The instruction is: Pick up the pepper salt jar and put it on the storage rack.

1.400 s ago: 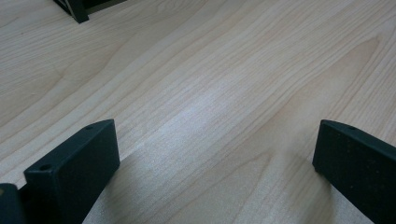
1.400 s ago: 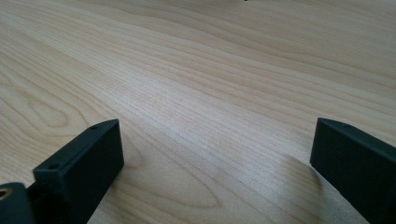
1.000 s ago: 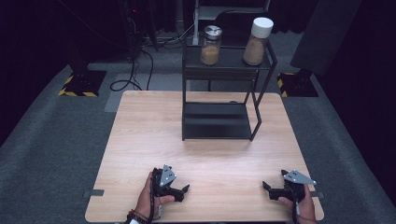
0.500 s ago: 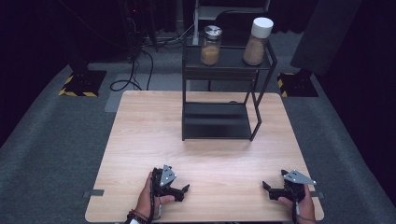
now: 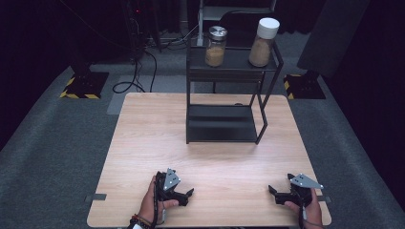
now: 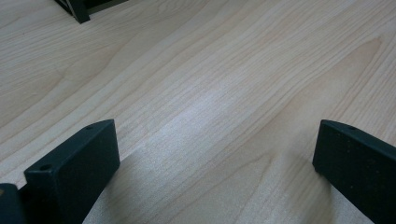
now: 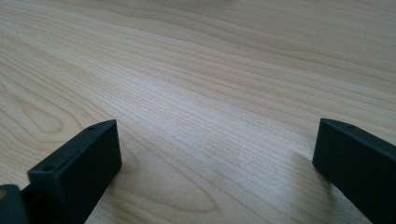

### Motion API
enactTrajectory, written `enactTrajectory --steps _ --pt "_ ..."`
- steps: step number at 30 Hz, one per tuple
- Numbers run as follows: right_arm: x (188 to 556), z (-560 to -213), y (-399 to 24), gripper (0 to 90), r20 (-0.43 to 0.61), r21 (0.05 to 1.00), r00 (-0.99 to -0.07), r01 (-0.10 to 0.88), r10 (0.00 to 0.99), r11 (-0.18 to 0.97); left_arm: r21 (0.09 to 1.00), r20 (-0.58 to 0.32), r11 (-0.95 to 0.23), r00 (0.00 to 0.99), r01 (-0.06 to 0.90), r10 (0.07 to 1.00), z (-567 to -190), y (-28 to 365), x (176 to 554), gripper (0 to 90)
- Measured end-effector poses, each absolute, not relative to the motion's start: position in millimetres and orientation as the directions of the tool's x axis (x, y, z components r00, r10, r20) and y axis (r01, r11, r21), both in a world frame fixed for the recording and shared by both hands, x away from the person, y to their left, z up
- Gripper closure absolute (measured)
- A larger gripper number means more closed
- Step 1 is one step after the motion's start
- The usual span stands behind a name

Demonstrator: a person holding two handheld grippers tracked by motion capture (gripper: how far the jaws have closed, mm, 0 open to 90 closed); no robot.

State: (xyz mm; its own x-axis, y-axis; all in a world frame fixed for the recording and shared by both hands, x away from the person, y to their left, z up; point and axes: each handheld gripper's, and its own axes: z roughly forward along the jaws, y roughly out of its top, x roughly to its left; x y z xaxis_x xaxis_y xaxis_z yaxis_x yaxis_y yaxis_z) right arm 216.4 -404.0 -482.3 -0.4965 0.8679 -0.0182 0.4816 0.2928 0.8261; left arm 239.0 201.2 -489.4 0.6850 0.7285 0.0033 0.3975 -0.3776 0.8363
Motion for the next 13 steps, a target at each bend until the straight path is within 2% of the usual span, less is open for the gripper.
enactTrajectory --steps 13 --pt "215.6 -482.2 -403.3 0.7 -0.018 0.826 -0.491 0.484 0.871 0.290 0.836 0.003 -0.377 0.684 0.398 0.729 -489.4 201.1 239.0 0.4"
